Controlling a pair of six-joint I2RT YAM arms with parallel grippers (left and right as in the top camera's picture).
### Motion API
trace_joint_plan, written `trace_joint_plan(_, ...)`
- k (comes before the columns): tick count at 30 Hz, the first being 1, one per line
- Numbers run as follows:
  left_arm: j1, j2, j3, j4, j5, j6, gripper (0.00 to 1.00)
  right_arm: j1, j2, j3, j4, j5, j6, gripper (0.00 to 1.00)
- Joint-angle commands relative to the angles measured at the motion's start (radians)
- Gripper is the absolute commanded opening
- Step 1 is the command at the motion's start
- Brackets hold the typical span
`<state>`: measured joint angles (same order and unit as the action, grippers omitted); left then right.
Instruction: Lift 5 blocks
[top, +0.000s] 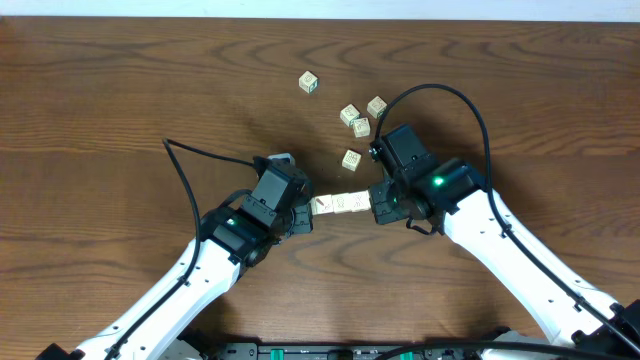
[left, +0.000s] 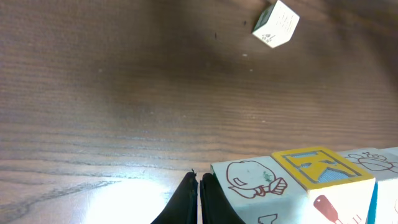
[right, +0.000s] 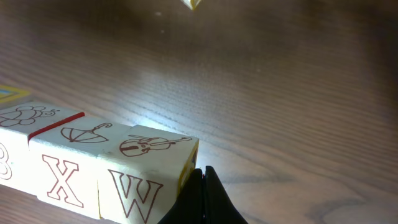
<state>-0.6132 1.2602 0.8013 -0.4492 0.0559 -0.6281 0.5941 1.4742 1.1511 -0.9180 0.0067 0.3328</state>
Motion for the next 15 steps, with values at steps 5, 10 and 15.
trace_joint_plan(5, -0.067, -0.034, 0.140, 0.067, 0.299, 0.007, 0.07, 0.089, -0.005, 0.089, 0.038, -0.433, -0.005, 0.01)
trace_joint_plan(10, -0.067, -0.034, 0.155, 0.046, 0.299, 0.018, 0.07, 0.089, -0.005, 0.100, 0.035, -0.430, -0.005, 0.01)
trace_joint_plan(15, -0.067, -0.034, 0.163, 0.045, 0.299, 0.018, 0.08, 0.089, -0.005, 0.100, 0.034, -0.431, -0.005, 0.01)
